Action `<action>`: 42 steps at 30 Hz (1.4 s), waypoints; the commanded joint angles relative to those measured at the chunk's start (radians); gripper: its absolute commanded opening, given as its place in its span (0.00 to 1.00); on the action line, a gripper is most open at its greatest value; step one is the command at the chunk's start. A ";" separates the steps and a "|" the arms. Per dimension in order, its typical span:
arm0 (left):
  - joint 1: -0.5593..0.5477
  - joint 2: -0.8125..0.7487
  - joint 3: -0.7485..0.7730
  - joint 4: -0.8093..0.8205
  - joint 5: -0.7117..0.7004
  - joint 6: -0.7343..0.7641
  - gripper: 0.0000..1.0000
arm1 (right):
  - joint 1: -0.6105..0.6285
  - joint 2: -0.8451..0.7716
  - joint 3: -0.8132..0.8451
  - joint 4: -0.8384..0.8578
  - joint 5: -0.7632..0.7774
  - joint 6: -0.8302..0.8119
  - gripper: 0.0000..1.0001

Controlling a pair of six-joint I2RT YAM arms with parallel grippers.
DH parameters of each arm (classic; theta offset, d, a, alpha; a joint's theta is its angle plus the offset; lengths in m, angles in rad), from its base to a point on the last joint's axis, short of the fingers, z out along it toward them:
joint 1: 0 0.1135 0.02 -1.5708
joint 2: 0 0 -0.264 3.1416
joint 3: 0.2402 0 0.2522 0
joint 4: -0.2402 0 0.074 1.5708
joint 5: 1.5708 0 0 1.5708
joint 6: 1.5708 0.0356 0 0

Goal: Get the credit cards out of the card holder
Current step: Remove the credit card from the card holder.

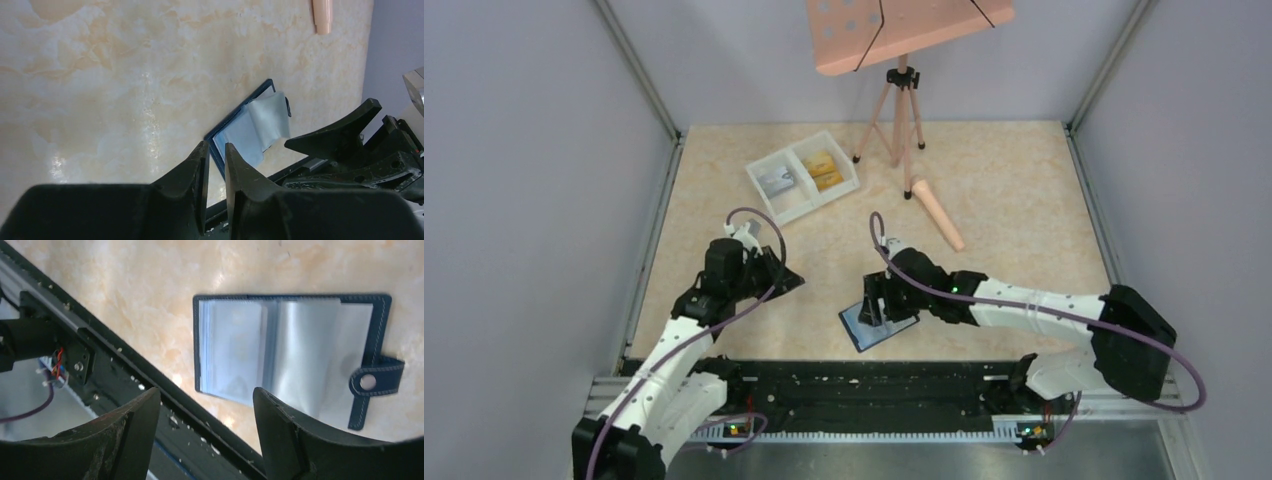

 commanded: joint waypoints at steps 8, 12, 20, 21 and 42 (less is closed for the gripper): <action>0.000 -0.151 -0.062 -0.028 0.001 -0.012 0.26 | 0.123 0.253 0.187 -0.041 0.285 -0.021 0.73; 0.000 -0.151 -0.090 -0.021 0.075 -0.051 0.26 | 0.160 0.329 0.233 -0.078 0.322 -0.011 0.76; 0.000 -0.154 -0.114 -0.051 0.110 -0.053 0.27 | 0.214 0.455 0.320 -0.207 0.464 -0.017 0.70; 0.000 -0.152 -0.118 -0.044 0.121 -0.059 0.27 | 0.215 0.457 0.319 -0.206 0.463 -0.016 0.68; -0.020 -0.046 -0.235 0.155 0.252 -0.152 0.36 | 0.215 0.337 0.256 -0.133 0.413 0.015 0.62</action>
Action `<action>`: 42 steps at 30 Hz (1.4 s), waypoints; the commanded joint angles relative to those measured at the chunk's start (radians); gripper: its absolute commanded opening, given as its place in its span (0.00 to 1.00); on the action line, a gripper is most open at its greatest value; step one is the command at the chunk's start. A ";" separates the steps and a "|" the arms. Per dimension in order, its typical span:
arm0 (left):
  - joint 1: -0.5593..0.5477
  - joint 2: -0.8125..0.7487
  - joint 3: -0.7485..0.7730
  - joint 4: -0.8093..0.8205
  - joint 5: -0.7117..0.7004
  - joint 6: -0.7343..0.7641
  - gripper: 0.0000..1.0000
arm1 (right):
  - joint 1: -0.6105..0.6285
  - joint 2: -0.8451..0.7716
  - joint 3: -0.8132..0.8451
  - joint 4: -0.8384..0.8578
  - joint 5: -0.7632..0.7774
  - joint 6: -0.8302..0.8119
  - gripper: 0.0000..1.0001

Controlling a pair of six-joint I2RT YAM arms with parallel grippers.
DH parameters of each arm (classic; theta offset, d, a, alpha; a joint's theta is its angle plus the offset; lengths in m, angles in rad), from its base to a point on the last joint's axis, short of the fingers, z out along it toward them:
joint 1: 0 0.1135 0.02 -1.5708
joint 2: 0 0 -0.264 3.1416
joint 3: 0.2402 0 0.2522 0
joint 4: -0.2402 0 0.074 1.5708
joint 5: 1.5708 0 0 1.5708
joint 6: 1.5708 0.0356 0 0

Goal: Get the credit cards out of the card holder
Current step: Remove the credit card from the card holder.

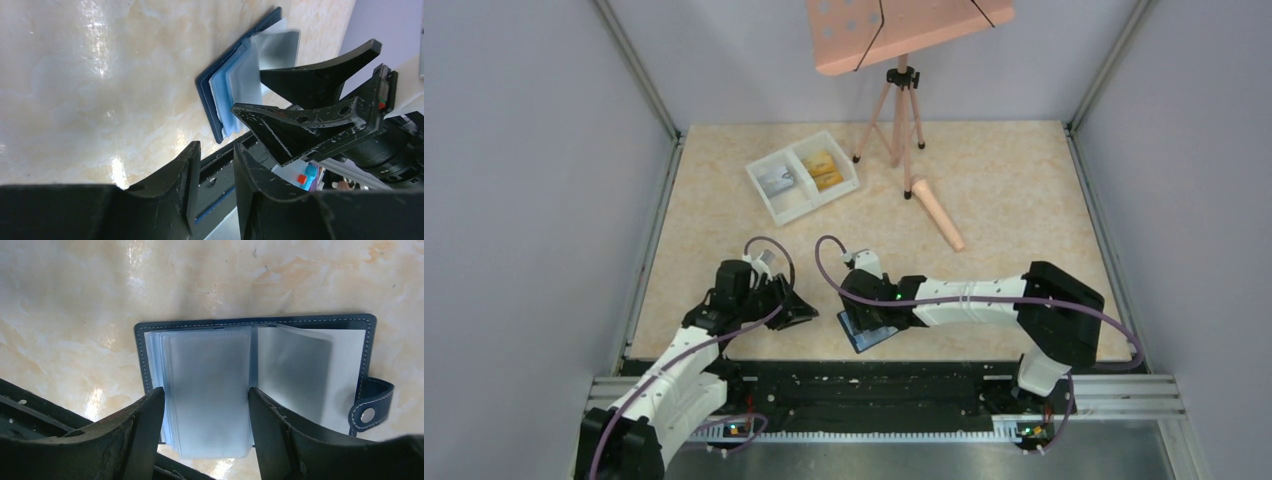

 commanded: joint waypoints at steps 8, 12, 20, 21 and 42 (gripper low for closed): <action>-0.033 0.068 -0.047 0.190 0.057 -0.070 0.37 | 0.010 -0.061 -0.021 0.021 0.005 0.011 0.61; -0.040 0.083 -0.050 0.203 0.052 -0.075 0.37 | 0.010 -0.049 -0.034 0.030 0.002 0.009 0.61; -0.056 0.096 -0.055 0.226 0.038 -0.092 0.37 | 0.010 -0.043 -0.042 0.040 0.002 0.004 0.58; -0.058 0.098 -0.055 0.229 0.036 -0.093 0.37 | 0.011 -0.043 -0.043 0.040 0.003 0.003 0.55; -0.181 0.259 -0.059 0.397 0.015 -0.128 0.31 | -0.028 -0.174 -0.184 0.217 -0.054 0.067 0.26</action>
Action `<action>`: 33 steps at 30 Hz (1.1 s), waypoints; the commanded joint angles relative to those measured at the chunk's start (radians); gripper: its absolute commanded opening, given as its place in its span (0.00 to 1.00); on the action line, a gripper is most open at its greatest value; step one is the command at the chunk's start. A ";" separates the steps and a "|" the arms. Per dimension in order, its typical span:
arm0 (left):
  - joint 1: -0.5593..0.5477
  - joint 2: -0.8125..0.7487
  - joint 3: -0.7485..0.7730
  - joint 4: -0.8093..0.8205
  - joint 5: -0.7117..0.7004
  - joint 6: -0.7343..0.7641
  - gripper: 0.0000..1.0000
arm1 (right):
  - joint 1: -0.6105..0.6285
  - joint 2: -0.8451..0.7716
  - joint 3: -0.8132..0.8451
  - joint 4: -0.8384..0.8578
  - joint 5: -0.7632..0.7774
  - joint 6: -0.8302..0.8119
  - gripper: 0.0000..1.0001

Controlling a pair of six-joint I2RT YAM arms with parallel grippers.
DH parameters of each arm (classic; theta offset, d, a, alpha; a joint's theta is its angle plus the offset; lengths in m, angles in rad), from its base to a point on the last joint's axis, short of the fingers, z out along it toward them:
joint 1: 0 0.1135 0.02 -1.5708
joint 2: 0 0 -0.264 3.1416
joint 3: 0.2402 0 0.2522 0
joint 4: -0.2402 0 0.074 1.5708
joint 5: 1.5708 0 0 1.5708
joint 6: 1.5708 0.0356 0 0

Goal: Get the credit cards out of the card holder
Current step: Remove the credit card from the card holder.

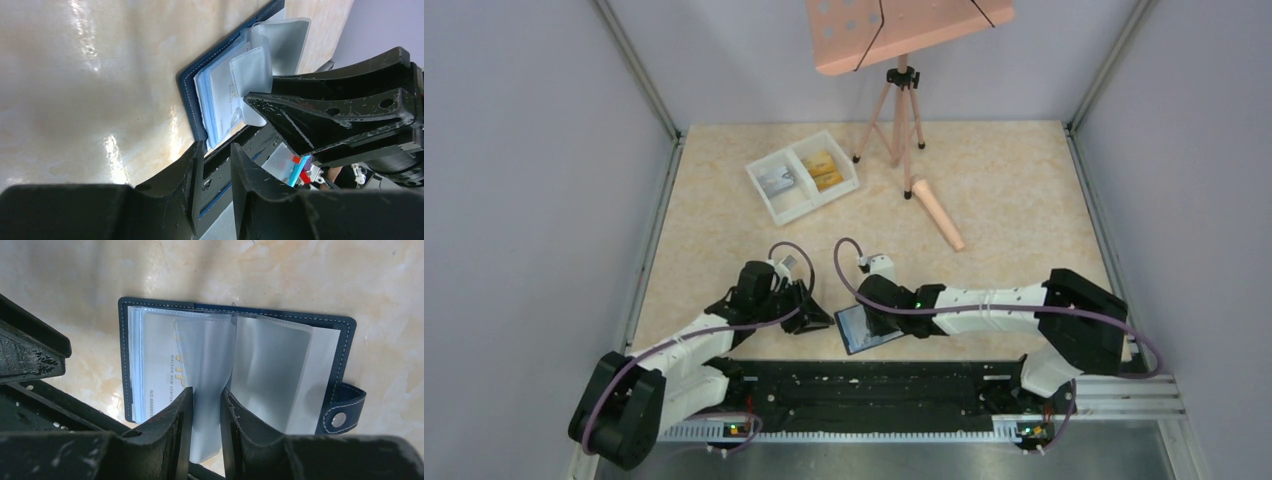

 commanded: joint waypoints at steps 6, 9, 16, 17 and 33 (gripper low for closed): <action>-0.096 0.109 0.041 0.150 -0.040 -0.024 0.29 | -0.078 -0.154 -0.174 0.282 -0.141 0.084 0.23; -0.121 0.155 0.055 0.182 -0.060 -0.035 0.27 | -0.101 -0.185 -0.218 0.338 -0.172 0.099 0.22; -0.177 0.225 0.114 0.215 -0.108 -0.057 0.23 | -0.134 -0.211 -0.279 0.416 -0.232 0.128 0.21; -0.185 0.236 0.128 0.213 -0.116 -0.055 0.22 | -0.137 -0.210 -0.284 0.424 -0.236 0.131 0.20; -0.288 0.387 0.233 0.174 -0.225 -0.029 0.16 | -0.156 -0.231 -0.322 0.466 -0.253 0.160 0.18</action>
